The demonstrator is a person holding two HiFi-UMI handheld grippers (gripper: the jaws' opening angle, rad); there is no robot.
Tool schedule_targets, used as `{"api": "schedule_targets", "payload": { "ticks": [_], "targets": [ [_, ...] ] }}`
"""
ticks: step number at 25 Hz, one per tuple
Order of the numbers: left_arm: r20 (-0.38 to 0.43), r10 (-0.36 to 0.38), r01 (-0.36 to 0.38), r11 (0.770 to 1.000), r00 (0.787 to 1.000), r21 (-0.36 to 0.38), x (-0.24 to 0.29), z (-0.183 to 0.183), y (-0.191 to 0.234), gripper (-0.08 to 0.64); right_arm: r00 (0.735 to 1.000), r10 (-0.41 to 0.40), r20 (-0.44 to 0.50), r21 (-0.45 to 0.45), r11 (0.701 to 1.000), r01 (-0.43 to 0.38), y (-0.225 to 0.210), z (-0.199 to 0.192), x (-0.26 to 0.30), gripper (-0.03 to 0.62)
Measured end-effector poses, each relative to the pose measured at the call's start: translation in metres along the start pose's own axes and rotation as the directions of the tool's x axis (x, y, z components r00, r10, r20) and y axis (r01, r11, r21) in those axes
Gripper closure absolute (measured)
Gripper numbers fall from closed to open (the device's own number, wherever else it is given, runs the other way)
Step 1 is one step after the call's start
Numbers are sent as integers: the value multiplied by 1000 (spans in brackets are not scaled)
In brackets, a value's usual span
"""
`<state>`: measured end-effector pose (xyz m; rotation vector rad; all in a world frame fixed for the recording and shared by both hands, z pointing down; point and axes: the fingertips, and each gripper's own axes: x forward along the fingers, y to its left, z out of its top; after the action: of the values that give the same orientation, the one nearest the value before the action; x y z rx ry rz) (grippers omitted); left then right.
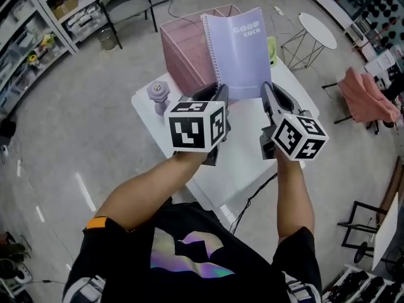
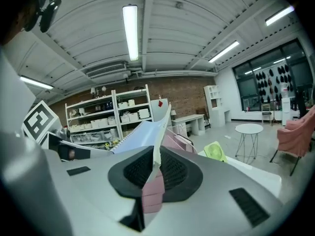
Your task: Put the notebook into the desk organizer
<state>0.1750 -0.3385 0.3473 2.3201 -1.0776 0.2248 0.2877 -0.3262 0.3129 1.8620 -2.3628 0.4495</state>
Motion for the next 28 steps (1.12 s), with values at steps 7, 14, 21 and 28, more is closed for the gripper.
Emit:
{"api": "schedule_targets", "payload": {
  "ticks": [7,14,21,28],
  "targets": [
    [9,155,-154,986,988,-61,20,15,11,480,994,94,-49,-67,993,-97,-12,17,43,548],
    [-15,244,-244,968,970,-52,37,20,23,466,990,110,-92,-87,989,-118,-24,15,81,548],
    [-46,299,-301,953,953,-42,50,21,36,458,985,111,-131,-73,990,-121,-29,2,115,548],
    [-73,329,-332,942,942,-44,53,15,49,443,985,92,-149,-33,995,-98,-36,-14,133,549]
  ]
}}
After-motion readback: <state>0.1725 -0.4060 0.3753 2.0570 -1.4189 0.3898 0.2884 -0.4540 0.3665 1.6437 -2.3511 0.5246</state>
